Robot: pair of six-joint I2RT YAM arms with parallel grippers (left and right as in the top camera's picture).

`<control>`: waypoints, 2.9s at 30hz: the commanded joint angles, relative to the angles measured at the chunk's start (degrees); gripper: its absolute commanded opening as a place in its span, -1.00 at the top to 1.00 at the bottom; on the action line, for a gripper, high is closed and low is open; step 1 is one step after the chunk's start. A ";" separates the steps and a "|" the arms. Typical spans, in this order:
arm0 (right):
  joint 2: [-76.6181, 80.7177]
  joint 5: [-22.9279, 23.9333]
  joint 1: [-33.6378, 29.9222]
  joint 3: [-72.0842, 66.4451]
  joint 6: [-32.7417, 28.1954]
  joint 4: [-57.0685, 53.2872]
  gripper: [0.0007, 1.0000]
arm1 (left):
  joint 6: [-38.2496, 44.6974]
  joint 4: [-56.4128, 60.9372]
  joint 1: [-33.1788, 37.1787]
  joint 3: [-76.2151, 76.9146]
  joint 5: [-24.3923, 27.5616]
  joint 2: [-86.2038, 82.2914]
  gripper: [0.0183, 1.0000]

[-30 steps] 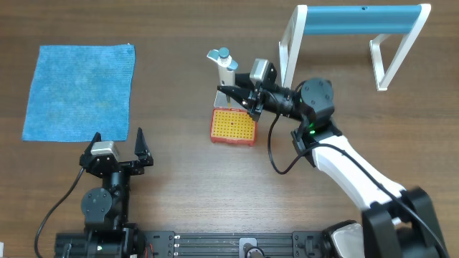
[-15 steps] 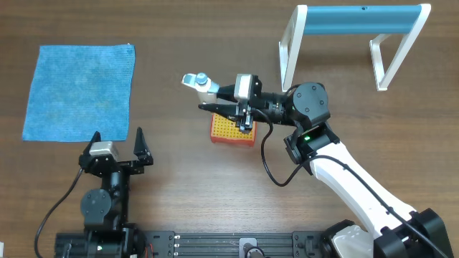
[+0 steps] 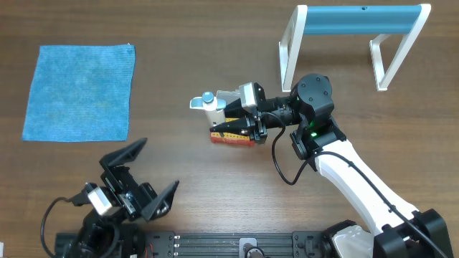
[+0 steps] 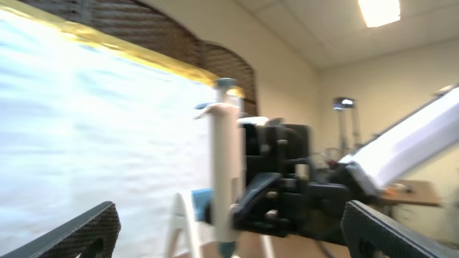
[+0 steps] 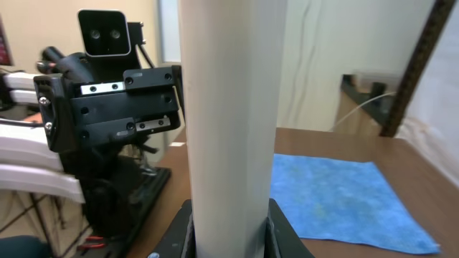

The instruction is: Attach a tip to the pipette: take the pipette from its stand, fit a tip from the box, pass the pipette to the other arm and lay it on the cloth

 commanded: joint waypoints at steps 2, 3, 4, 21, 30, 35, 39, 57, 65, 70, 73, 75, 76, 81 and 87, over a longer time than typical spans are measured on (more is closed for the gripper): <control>0.55 -9.01 1.88 0.96 0.24 -0.35 0.83 | -6.75 3.39 -0.17 -0.02 10.25 -0.26 -0.99; 0.79 -9.42 2.60 0.96 -0.02 -0.37 0.84 | -7.50 3.39 -0.17 -0.02 9.97 -0.26 -0.97; 0.94 -9.38 2.93 0.96 -0.04 -0.35 0.84 | -8.68 3.10 -0.15 -0.02 9.31 -0.24 -0.89; 3.65 -8.59 5.05 0.96 -3.02 -0.33 0.84 | -11.52 16.79 -3.85 17.64 27.21 40.15 -0.57; 3.65 -8.46 5.05 0.96 -3.02 -0.33 0.84 | -5.11 25.38 -9.94 22.43 26.73 57.18 -0.57; 3.65 -8.48 5.05 0.96 -3.02 -0.35 0.84 | -4.07 27.26 -10.69 27.32 26.82 63.19 -0.50; 3.65 -7.04 5.03 0.96 -3.02 -0.35 0.84 | -1.46 29.70 -12.94 28.68 26.95 65.64 -0.34; 3.65 -0.70 5.03 0.96 -2.97 -0.57 0.84 | 2.36 29.59 -15.43 28.87 25.18 65.85 0.44; 3.65 0.66 4.85 0.96 -3.02 -0.55 0.84 | 2.34 29.57 -15.43 28.87 24.57 65.85 0.78; 3.65 0.79 4.26 0.96 -3.02 -0.55 0.84 | 2.34 29.59 -15.43 28.87 24.37 65.85 0.86; 3.65 0.79 4.20 0.96 -3.02 -0.57 0.82 | 2.36 29.57 -15.43 28.87 23.91 65.85 0.98; 3.65 0.79 4.20 0.96 -3.02 -0.57 0.81 | 2.36 29.59 -15.41 28.87 23.89 65.85 0.99; 3.65 0.76 4.20 0.96 -3.02 -0.59 0.74 | 2.38 29.59 -15.39 28.87 23.89 65.85 0.98; 3.65 0.57 4.20 0.96 -2.99 -0.59 -0.51 | 3.52 29.55 -15.37 28.87 23.87 65.85 0.98; 3.34 -0.76 1.40 0.96 -2.82 -0.55 -0.54 | 3.80 29.33 -13.57 28.87 23.93 65.85 0.98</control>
